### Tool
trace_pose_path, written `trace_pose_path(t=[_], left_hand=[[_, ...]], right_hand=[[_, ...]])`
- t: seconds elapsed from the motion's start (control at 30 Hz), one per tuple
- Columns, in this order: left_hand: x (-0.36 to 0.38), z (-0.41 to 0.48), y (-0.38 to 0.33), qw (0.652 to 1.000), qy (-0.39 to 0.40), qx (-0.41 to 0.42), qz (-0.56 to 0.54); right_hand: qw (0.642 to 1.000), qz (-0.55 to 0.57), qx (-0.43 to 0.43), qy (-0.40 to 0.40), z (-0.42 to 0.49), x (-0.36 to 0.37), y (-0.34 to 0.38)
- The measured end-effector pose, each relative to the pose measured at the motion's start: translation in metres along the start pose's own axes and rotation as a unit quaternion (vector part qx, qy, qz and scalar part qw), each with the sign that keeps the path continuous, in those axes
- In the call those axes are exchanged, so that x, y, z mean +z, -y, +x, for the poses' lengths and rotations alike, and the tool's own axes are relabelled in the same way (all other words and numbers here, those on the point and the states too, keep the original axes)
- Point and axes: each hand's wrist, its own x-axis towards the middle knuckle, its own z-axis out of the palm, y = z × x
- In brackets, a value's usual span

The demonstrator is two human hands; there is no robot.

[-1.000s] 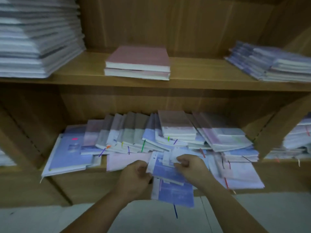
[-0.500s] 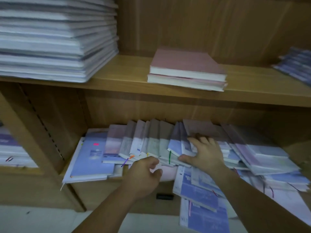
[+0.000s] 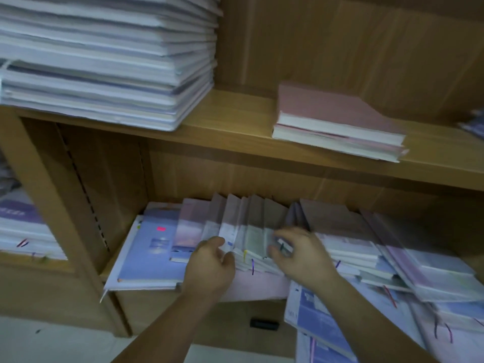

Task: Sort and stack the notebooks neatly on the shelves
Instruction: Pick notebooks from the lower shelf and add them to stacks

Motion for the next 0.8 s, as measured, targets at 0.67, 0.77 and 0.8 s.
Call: trace_pose_path(t=[0.67,0.77,0.8], left_hand=[[0.043,0.005,-0.029,0.977,0.028,-0.068,-0.198],[0.049,0.005,-0.032,0.981,0.006,-0.091,-0.174],[0.048,0.006,-0.033,0.981,-0.004,-0.094,-0.169]], right_hand=[[0.990,0.106,0.089,0.041,-0.008,0.015,0.019],[0.991,0.093,0.068,0.066,-0.012,0.018,0.014],[0.991,0.092,0.064,0.072,-0.013,0.019,0.011]])
